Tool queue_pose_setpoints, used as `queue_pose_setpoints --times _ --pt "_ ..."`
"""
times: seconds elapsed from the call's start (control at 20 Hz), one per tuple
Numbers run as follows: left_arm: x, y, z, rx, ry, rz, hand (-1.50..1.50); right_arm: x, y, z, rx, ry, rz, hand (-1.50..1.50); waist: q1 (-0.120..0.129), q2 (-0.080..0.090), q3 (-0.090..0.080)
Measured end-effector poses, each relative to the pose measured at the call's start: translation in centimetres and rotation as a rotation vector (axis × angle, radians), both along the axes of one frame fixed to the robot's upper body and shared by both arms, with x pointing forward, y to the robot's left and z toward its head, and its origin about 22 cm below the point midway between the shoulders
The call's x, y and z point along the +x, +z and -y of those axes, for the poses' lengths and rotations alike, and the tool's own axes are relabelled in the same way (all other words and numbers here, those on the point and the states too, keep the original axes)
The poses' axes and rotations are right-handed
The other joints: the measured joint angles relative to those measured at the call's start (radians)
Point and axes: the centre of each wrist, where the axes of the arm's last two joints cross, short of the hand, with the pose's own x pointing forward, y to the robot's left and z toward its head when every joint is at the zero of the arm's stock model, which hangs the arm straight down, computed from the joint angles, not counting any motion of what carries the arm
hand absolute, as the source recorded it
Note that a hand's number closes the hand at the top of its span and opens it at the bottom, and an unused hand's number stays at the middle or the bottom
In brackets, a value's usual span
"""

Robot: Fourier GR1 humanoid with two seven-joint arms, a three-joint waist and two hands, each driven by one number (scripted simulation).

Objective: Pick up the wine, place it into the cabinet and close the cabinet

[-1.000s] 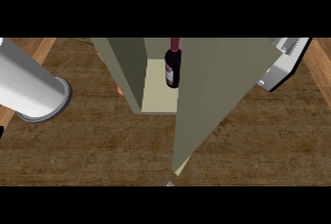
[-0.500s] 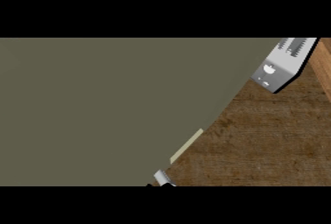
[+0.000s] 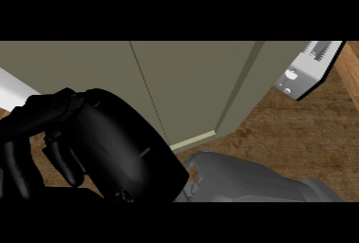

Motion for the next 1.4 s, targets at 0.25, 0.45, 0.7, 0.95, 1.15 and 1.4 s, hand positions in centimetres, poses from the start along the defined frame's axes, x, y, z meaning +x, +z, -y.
queue_pose_setpoints --times 0.25,0.45,0.7,0.95,1.15,1.4 --pt "0.4 0.3 0.1 0.003 0.013 -0.001 -1.5 3.8 1.0 -1.3 -0.041 -0.079 0.068 1.5 -0.011 -0.001 0.0" --pt "0.3 0.3 0.2 0.006 0.017 0.003 -1.5 7.1 1.2 -1.2 -0.049 -0.124 0.052 1.5 -0.013 -0.001 0.001" --pt "0.6 0.0 0.2 0.014 0.02 -0.003 -1.5 10.7 0.6 -0.5 -0.054 -0.121 0.05 1.5 -0.013 -0.01 0.0" --pt "0.7 -0.2 0.0 0.016 0.021 -0.001 -1.5 12.0 -0.2 -0.2 -0.064 -0.099 0.082 1.5 -0.013 -0.026 -0.001" --pt "0.9 0.1 -0.1 0.02 0.012 0.002 -1.5 13.0 -0.8 0.3 -0.075 -0.093 0.118 1.5 -0.007 -0.035 -0.003" --pt "1.1 0.1 0.2 0.013 -0.002 -0.001 -1.5 13.8 -1.3 1.1 -0.108 -0.083 0.175 1.5 -0.005 -0.042 -0.005"
